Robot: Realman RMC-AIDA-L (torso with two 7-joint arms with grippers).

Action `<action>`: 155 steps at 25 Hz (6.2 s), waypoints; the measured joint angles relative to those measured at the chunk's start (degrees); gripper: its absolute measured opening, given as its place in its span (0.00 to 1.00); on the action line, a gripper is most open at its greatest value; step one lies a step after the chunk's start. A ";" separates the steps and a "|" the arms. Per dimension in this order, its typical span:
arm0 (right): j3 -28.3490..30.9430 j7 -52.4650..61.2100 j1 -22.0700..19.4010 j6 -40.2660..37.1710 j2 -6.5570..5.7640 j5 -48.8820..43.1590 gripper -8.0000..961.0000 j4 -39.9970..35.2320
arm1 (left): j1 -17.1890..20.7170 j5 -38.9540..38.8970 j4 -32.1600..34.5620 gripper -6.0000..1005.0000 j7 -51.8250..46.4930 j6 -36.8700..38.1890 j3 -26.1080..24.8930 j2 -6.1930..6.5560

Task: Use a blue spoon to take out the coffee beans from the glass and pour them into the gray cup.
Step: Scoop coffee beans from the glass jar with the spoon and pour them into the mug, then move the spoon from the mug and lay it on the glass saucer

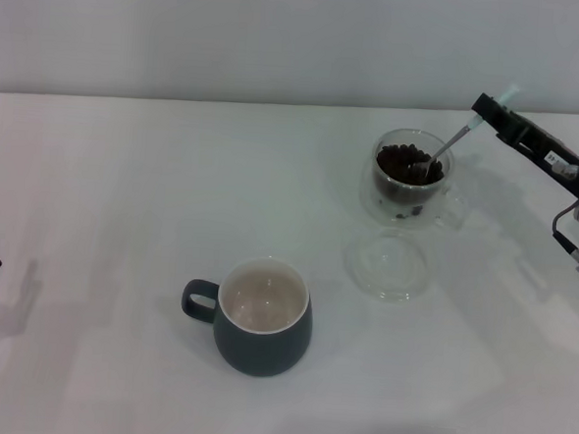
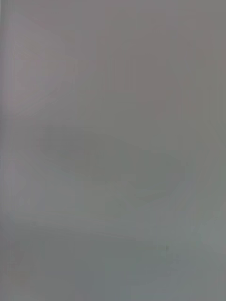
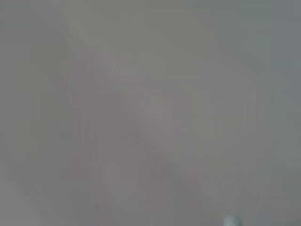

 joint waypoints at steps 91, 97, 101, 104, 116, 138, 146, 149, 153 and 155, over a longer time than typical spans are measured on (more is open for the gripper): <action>-24.45 10.31 2.43 -20.07 0.51 12.56 0.16 14.00 | -0.97 -1.14 -0.87 0.75 0.61 -0.62 0.00 0.18; -24.80 2.04 2.34 -20.78 0.51 12.33 0.16 13.95 | -1.04 -1.14 -0.88 0.75 0.61 -0.80 0.00 0.18; -24.89 -3.91 2.41 -22.19 0.51 10.32 0.16 13.47 | -1.16 -1.14 -0.87 0.75 0.61 -0.95 0.00 0.18; -24.77 -9.75 2.36 -24.29 0.51 9.01 0.16 13.40 | -1.17 -1.18 -0.88 0.75 0.61 -1.19 0.00 0.18; -20.42 -13.76 -2.86 -30.28 0.29 10.20 0.15 10.89 | -1.53 -1.50 -0.88 0.76 0.61 -1.37 0.00 0.18; -11.28 -4.52 -9.62 -14.00 0.33 12.85 0.17 10.30 | -2.17 -1.64 -1.50 0.75 0.61 -2.11 -0.09 0.18; -9.42 -9.55 -9.35 -12.29 0.52 14.11 0.17 13.57 | -3.14 -1.74 -1.58 0.76 0.61 -2.83 -0.09 0.18; -7.82 -11.73 -8.85 -11.95 0.52 13.97 0.18 14.82 | -3.40 -1.76 -1.59 0.76 0.61 -3.54 -0.09 0.17; -8.00 -12.54 -7.73 -11.30 0.51 12.77 0.18 15.36 | -3.55 -1.77 -1.84 0.75 0.61 -3.74 -0.08 0.17; -8.06 -12.84 -7.19 -10.63 0.51 12.07 0.18 15.61 | -3.66 -1.98 -2.13 0.75 0.61 -3.79 -0.09 0.18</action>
